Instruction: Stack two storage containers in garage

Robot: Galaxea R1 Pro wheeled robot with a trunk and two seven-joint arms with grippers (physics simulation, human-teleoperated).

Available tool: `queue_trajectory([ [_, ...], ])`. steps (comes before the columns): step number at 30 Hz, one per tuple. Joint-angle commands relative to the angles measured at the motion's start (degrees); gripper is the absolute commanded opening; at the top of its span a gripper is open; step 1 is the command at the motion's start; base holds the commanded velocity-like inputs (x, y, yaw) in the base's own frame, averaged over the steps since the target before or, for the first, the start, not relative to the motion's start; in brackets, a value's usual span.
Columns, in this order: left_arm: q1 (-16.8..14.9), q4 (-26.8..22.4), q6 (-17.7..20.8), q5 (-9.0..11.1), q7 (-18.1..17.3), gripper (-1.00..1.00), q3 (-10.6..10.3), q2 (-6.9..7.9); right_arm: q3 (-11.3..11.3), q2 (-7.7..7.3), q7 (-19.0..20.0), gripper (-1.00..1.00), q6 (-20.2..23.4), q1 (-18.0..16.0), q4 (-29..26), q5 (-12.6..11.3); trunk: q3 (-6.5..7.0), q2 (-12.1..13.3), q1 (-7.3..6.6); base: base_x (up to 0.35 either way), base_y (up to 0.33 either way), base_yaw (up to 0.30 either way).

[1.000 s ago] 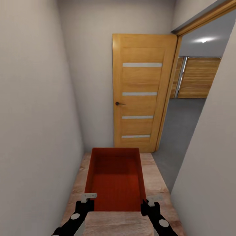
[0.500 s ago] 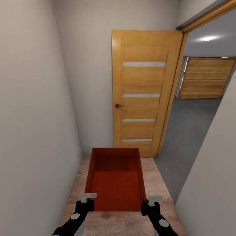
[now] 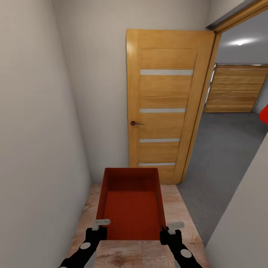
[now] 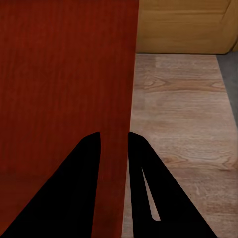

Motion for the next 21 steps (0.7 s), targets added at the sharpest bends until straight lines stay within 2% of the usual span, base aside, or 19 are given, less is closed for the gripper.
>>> queue_trajectory([
  [1, -0.05, 0.16, -0.25, 0.04, 2.53, -1.00, 0.83, 2.09, 0.58, -0.07, 0.85, -1.00, -2.77, -0.10, -0.15, -0.34, -0.13, -0.12, 0.07, 0.333, 0.000, 0.000],
  [21, -0.05, 0.16, -0.25, 0.04, 2.53, -1.00, 0.83, 2.07, 0.58, -0.07, 0.85, -1.00, -2.77, -0.10, -0.15, -0.33, -0.13, -0.12, 0.07, 0.333, 0.000, 0.000],
])
